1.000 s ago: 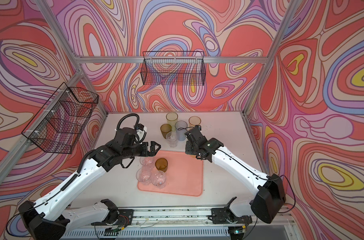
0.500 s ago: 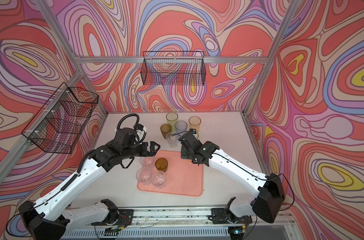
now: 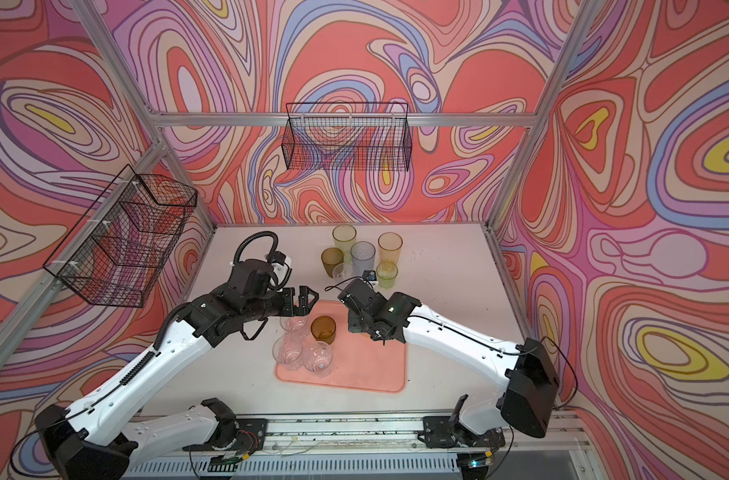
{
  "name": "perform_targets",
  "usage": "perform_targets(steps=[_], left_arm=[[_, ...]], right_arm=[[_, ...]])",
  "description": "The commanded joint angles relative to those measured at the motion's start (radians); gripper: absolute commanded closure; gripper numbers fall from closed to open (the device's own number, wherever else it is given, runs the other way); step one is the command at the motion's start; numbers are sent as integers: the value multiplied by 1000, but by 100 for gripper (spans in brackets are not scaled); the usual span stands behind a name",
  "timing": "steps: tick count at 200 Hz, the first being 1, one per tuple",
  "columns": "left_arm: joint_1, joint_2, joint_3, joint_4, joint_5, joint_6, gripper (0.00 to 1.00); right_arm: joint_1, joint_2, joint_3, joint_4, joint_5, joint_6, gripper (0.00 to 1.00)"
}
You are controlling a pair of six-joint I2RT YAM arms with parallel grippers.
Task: Place the glasses into the tray
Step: 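Lift the yellow glass with the right gripper and carry it over the tray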
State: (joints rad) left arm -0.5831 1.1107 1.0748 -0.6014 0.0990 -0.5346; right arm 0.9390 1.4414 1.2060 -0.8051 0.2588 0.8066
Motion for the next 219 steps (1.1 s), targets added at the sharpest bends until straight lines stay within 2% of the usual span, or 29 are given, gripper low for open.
perform_targets(steps=[1,117,219], left_arm=[[3,-24,-14,-6,-21,-10,0],[3,-112,-82,-9,-61,-33,0],[3,-143,-111,-2,-80,-41,0]], right_arm=[[31,22,4,7,23,47,100],[207,112,-3,-9,13,150,100],[253,138,-52,16,-13,235,100]])
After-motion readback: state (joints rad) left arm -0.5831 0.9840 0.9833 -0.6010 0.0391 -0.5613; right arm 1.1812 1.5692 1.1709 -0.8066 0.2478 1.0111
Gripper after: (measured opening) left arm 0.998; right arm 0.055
